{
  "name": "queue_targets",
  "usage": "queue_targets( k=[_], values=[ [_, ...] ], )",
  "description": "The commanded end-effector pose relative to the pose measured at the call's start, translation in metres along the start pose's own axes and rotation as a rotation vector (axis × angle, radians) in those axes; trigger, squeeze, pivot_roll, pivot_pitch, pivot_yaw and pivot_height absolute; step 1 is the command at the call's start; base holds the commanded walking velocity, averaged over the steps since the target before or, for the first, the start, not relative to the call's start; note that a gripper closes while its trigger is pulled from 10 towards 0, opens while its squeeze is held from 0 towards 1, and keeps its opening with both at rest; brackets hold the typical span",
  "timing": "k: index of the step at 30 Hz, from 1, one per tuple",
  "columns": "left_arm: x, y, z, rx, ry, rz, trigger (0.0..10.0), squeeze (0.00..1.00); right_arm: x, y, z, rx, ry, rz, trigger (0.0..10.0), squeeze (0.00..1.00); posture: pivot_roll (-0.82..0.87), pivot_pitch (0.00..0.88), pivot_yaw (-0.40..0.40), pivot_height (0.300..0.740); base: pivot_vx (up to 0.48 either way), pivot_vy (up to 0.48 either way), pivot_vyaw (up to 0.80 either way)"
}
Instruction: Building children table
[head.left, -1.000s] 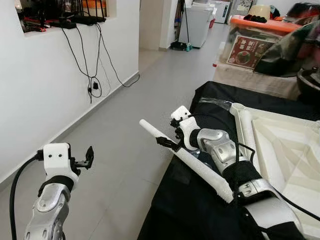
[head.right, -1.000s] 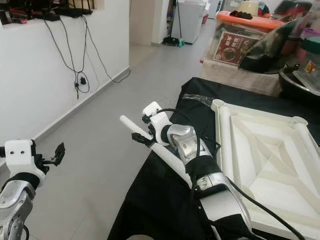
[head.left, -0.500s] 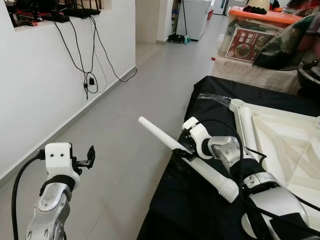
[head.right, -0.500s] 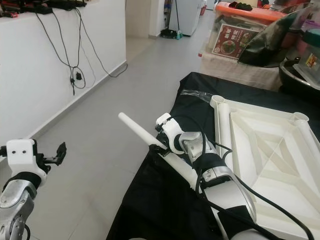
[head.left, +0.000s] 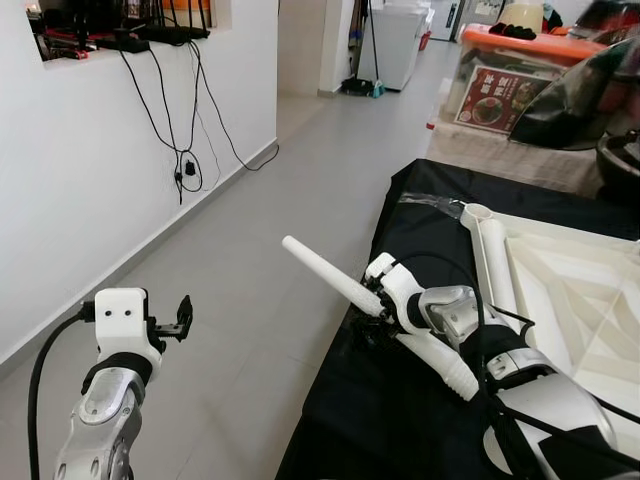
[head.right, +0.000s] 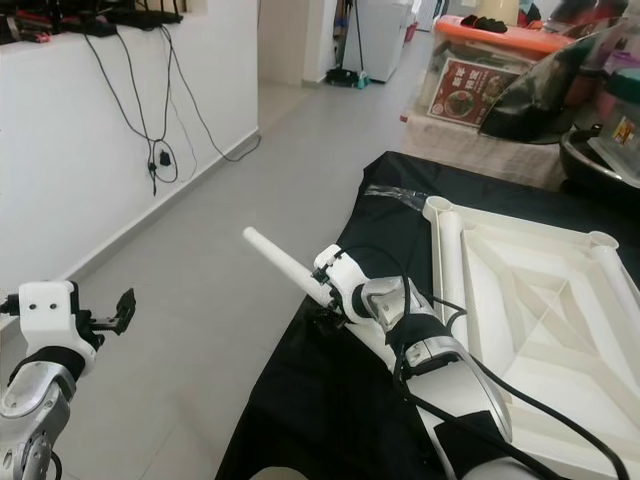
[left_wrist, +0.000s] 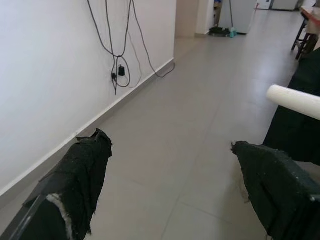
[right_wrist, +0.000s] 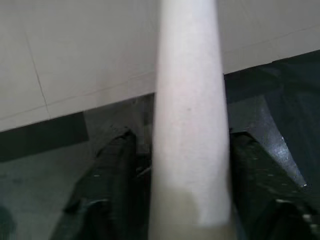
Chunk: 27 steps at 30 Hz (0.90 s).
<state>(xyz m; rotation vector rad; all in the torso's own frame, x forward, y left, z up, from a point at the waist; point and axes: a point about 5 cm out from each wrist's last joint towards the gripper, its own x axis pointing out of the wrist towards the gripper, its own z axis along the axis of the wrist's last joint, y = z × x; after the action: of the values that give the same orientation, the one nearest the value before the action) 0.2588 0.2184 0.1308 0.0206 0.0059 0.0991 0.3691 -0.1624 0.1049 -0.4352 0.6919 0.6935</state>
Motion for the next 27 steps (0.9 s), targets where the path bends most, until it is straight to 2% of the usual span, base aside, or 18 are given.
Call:
queue_targets(
  k=[1,6,7,9,10,11,12,13,14,16,18,19,20,22,23,24,26,27],
  values=[
    [0.000,0.002,-0.002,0.015,0.015,0.005,10.0,0.00,0.004,0.006,-0.027,0.032,0.094,0.025,0.0,0.00,0.14,0.000,-0.092,0.740,0.000,0.000,0.00],
    [0.001,0.002,-0.002,0.018,0.016,0.008,10.0,0.00,0.003,0.001,-0.015,0.031,0.034,-0.011,0.0,0.00,0.13,0.000,-0.089,0.740,0.000,0.000,0.00],
    [0.002,0.002,-0.001,0.018,0.014,0.008,10.0,0.00,0.002,0.000,-0.001,0.043,-0.040,-0.031,0.0,0.00,0.13,0.000,-0.087,0.740,0.000,0.000,0.00],
    [0.003,0.003,-0.001,0.018,0.013,0.008,10.0,0.00,0.002,-0.001,0.010,0.050,-0.094,-0.043,0.0,0.00,0.13,0.000,-0.087,0.740,0.000,0.000,0.00],
    [0.003,0.003,0.000,0.013,0.010,0.009,10.0,0.00,0.000,0.000,0.026,0.086,-0.175,-0.042,0.0,0.00,0.13,0.000,-0.087,0.740,0.000,0.000,0.00],
    [0.003,0.003,0.000,0.013,0.010,0.009,10.0,0.00,0.000,0.000,0.026,0.086,-0.175,-0.042,0.0,0.00,0.13,0.000,-0.087,0.740,0.000,0.000,0.00],
    [0.004,0.003,0.001,0.009,0.009,0.010,10.0,0.00,-0.001,0.000,0.037,0.112,-0.228,-0.037,0.0,0.00,0.13,0.000,-0.087,0.740,0.000,0.000,0.00],
    [0.004,0.003,0.002,-0.004,0.006,0.008,10.0,0.00,-0.005,0.000,0.059,0.169,-0.330,-0.038,0.0,0.00,0.13,0.000,-0.083,0.740,0.000,0.000,0.00],
    [0.004,0.003,0.002,-0.004,0.006,0.008,10.0,0.00,-0.005,0.000,0.059,0.169,-0.330,-0.038,0.0,0.00,0.13,0.000,-0.083,0.740,0.000,0.000,0.00],
    [0.005,0.003,0.002,-0.018,0.003,0.005,10.0,0.00,-0.010,0.001,0.080,0.228,-0.429,-0.036,0.0,0.00,0.13,0.000,-0.082,0.740,0.000,0.000,0.00],
    [0.005,-0.003,0.005,-0.058,-0.010,-0.026,10.0,0.00,-0.024,0.008,0.126,0.329,-0.632,0.017,0.0,0.00,0.13,0.000,-0.077,0.740,0.000,0.000,0.00],
    [0.005,-0.003,0.005,-0.058,-0.010,-0.026,10.0,0.00,-0.024,0.008,0.126,0.329,-0.632,0.017,0.0,0.00,0.13,0.000,-0.077,0.740,0.000,0.000,0.00],
    [0.005,-0.006,0.007,-0.073,-0.020,-0.047,10.0,0.00,-0.032,0.013,0.147,0.394,-0.730,0.064,0.0,0.00,0.13,0.000,-0.074,0.740,0.000,0.000,0.00],
    [0.006,-0.010,0.013,-0.108,-0.046,-0.089,10.0,0.00,-0.043,0.022,0.172,0.487,-0.858,0.123,0.0,0.00,0.13,0.000,-0.072,0.740,0.000,0.000,0.00],
    [0.006,-0.010,0.013,-0.108,-0.046,-0.089,10.0,0.00,-0.043,0.022,0.172,0.487,-0.858,0.123,0.0,0.00,0.13,0.000,-0.072,0.740,0.000,0.000,0.00],
    [0.006,-0.014,0.021,-0.164,-0.072,-0.147,10.0,0.00,-0.046,0.031,0.185,0.555,-0.934,0.160,0.0,0.00,0.14,0.000,-0.074,0.740,0.000,0.000,0.00],
    [0.006,-0.015,0.023,-0.177,-0.078,-0.161,10.0,0.00,-0.047,0.033,0.187,0.569,-0.947,0.167,0.0,0.00,0.14,0.000,-0.074,0.740,0.000,0.000,0.00],
    [0.006,-0.017,0.026,-0.203,-0.088,-0.194,10.0,0.00,-0.044,0.036,0.187,0.624,-0.962,0.174,0.0,0.00,0.14,0.000,-0.075,0.740,0.000,0.000,0.00]
  ],
)
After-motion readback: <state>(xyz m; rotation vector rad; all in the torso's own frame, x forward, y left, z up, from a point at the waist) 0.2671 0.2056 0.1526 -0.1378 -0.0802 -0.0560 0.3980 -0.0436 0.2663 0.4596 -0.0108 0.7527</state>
